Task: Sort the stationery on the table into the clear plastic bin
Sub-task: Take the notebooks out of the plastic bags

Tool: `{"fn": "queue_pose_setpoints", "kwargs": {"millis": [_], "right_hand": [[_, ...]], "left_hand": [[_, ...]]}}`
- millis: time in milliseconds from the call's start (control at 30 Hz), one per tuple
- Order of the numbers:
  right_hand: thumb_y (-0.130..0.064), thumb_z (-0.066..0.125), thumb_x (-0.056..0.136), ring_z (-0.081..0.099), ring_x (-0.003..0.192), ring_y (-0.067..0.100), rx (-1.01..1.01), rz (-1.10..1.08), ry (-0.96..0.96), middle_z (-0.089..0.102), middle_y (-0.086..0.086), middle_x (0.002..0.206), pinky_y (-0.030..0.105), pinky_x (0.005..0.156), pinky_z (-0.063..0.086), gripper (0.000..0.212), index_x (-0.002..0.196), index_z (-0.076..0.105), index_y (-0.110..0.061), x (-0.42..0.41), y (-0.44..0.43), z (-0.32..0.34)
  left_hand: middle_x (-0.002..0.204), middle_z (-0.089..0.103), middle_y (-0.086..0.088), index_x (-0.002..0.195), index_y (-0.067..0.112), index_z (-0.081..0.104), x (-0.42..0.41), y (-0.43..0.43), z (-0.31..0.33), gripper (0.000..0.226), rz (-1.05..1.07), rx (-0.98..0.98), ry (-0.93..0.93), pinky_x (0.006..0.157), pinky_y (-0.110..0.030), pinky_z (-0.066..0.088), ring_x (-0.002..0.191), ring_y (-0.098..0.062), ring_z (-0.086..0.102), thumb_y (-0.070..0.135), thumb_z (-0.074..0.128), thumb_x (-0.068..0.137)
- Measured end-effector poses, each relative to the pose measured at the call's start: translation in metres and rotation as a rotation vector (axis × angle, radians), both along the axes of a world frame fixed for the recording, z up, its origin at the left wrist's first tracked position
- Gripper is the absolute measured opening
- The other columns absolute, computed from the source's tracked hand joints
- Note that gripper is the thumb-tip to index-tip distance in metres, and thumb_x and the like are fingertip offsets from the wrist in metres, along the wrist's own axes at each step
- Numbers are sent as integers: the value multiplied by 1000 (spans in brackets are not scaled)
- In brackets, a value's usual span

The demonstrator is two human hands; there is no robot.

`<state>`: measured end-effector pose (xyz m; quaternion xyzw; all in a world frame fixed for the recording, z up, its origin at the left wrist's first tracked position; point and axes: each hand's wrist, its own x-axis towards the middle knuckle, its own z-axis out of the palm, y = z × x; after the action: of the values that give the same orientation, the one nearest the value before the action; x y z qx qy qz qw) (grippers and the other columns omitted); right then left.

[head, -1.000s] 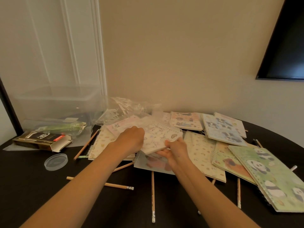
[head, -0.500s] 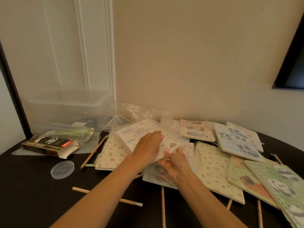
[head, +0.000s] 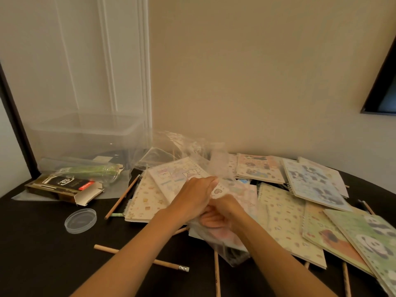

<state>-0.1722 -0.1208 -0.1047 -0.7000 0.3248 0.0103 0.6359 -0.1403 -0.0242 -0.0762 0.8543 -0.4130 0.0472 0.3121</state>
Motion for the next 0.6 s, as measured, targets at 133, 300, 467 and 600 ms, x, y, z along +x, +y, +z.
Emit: {"fn": "queue_pose_setpoints", "kwargs": {"millis": [133,300,467,600], "right_hand": [[-9,47,96,55,39,10,-45,23,15,65,11,58,18,44,47,30,69,58,-4,-1,-4,-2],[7,41,93,61,75,17,216,79,-115,60,9,80,17,56,52,23,79,55,-5,-13,0,-2],[12,33,93,65,86,17,277,186,-94,66,11,91,26,65,56,29,97,59,-1,-27,-10,4],[14,45,89,65,93,19,142,218,-118,66,14,103,29,76,57,31,114,55,-1,-46,-29,14]], "left_hand": [[121,62,-10,125,10,56,2,-1,-2,42,-8,11,34,101,-38,35,117,-25,52,29,27,102],[103,65,-18,110,-2,60,1,5,-7,43,-36,2,132,88,-37,41,100,-29,56,29,31,102],[73,53,-3,89,2,61,0,5,-7,40,-18,55,204,72,-32,34,76,-18,49,27,33,101],[56,38,1,54,16,37,-4,-2,-3,40,14,157,297,58,-30,26,55,-12,31,20,40,93]]}}
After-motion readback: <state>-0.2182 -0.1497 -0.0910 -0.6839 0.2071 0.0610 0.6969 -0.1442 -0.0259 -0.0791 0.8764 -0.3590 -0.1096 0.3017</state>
